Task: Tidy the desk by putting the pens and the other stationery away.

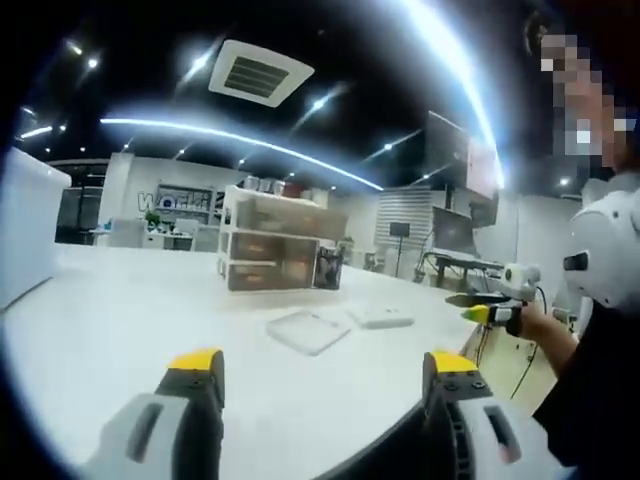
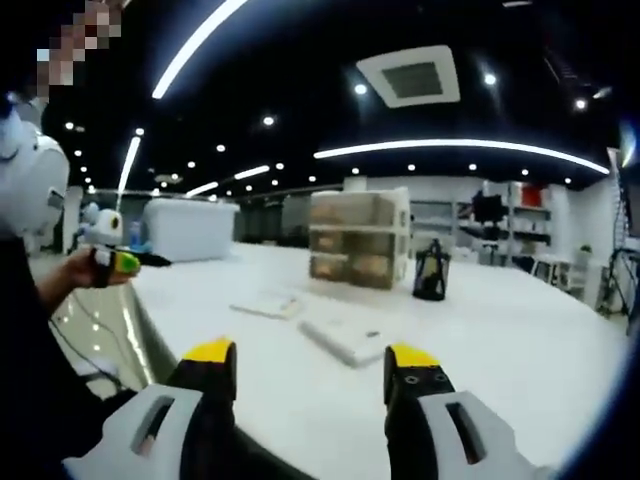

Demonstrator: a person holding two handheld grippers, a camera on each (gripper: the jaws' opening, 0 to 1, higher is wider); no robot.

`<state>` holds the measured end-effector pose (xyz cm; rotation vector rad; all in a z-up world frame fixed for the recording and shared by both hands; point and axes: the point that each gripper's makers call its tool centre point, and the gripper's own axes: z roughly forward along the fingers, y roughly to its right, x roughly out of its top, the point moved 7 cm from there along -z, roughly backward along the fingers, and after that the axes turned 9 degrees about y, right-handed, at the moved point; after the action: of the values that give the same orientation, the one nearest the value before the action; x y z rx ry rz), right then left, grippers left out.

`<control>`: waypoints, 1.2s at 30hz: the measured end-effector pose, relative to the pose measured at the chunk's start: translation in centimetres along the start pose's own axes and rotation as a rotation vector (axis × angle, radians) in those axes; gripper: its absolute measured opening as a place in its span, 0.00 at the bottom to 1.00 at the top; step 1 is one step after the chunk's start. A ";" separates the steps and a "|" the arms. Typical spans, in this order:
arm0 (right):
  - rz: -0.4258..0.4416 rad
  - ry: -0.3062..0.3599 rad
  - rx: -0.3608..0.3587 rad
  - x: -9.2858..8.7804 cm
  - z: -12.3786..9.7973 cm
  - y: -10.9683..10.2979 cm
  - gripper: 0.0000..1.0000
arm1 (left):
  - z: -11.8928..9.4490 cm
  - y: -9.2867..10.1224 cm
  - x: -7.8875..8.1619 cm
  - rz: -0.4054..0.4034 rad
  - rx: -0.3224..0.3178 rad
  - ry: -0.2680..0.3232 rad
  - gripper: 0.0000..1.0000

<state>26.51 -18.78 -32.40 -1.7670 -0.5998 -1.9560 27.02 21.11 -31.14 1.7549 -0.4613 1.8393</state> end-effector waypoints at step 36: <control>-0.062 -0.091 0.113 1.4 3.6 -1.1 0.53 | 0.2 -0.5 -1.0 0.024 -0.006 -0.054 0.79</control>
<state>28.61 -15.81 -30.66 -1.7940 -0.7890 -1.8508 27.48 21.17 -32.20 1.8063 -0.5101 1.8087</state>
